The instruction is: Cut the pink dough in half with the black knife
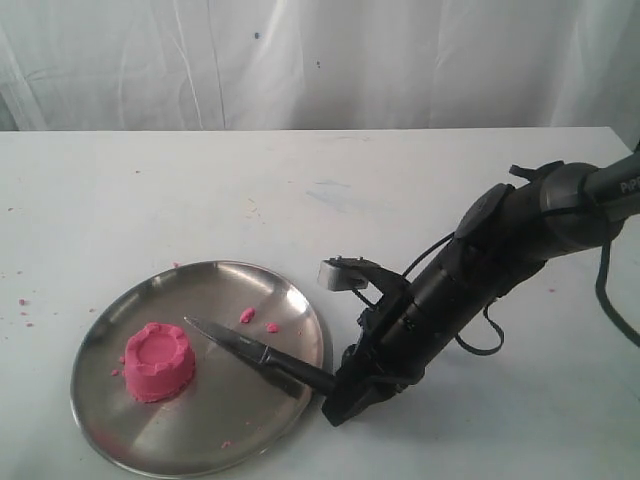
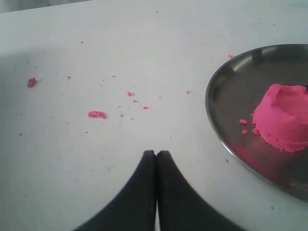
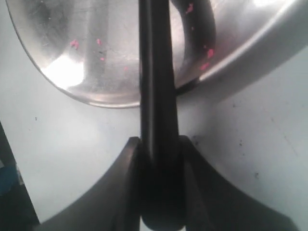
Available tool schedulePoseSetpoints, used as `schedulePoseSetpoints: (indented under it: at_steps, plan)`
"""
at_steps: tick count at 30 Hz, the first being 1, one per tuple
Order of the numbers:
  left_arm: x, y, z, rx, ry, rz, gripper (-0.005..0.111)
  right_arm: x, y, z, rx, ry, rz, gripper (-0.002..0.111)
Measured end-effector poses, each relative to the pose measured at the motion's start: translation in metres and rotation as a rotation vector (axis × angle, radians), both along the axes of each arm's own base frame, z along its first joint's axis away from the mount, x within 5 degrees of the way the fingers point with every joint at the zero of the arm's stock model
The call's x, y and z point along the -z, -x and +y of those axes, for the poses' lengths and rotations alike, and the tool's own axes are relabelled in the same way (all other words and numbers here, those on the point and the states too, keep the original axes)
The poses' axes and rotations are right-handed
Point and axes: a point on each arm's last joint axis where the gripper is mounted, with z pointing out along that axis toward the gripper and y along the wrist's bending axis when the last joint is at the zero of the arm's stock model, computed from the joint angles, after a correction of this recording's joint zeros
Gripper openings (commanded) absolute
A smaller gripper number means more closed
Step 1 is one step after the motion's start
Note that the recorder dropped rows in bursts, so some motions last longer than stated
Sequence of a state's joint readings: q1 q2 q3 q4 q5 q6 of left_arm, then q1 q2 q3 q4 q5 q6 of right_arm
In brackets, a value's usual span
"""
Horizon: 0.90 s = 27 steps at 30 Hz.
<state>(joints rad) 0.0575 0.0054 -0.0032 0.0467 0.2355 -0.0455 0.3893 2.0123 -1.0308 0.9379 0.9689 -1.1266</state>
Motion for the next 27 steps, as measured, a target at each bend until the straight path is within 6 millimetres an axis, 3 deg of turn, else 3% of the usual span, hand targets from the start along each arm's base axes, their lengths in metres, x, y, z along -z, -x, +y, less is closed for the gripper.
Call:
schedulePoseSetpoints:
  at_steps: [19, 27]
  plan:
    - [0.0, 0.0, 0.0, 0.0, 0.0, 0.0, 0.0, -0.068, -0.001, -0.009, 0.055, 0.05, -0.22, 0.0]
    - [0.0, 0.0, 0.0, 0.0, 0.0, 0.0, 0.0, -0.101, 0.008, -0.004, 0.104, 0.116, -0.418, 0.0]
